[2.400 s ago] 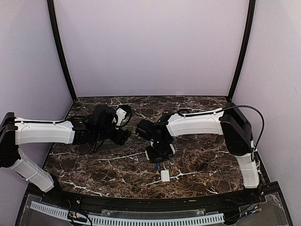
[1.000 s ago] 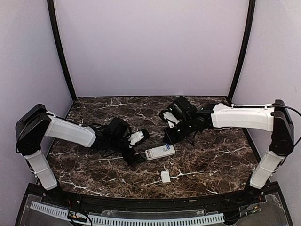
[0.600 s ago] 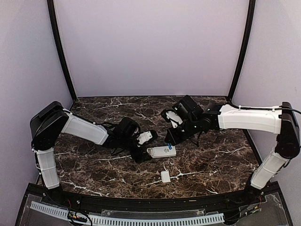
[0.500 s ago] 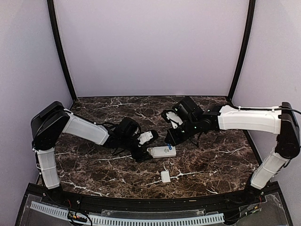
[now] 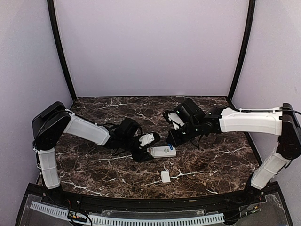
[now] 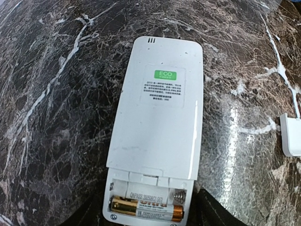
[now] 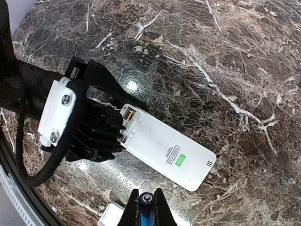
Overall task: Load the batteries into the remote control
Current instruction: Move the remote control without the battery cover to the center of the board.
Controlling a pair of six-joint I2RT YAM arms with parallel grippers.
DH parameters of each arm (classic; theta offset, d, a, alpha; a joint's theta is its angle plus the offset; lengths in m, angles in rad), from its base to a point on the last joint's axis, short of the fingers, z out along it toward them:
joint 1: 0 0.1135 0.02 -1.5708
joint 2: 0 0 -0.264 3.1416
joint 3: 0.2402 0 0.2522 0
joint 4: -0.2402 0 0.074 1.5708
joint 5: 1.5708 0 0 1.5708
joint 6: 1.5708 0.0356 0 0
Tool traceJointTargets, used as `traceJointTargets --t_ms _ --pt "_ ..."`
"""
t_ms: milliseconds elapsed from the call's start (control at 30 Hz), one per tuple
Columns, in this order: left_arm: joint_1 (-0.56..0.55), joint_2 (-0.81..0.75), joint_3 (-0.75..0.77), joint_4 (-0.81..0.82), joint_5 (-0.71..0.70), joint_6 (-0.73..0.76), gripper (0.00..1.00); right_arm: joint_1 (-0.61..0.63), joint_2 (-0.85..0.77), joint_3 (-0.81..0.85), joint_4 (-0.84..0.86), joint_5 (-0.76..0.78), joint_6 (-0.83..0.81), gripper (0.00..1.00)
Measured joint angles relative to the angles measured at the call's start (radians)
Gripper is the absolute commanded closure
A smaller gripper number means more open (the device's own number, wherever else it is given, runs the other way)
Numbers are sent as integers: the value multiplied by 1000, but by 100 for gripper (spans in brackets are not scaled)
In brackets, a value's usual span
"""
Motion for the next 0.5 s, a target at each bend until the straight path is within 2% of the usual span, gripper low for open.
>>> traceJointTargets --t_ms 300,500 --pt "-7 6 14 -18 18 -8 58 0 -29 -46 21 14 0 100" --pt "-27 1 14 -23 -31 -76 62 0 -40 -80 61 14 8 100"
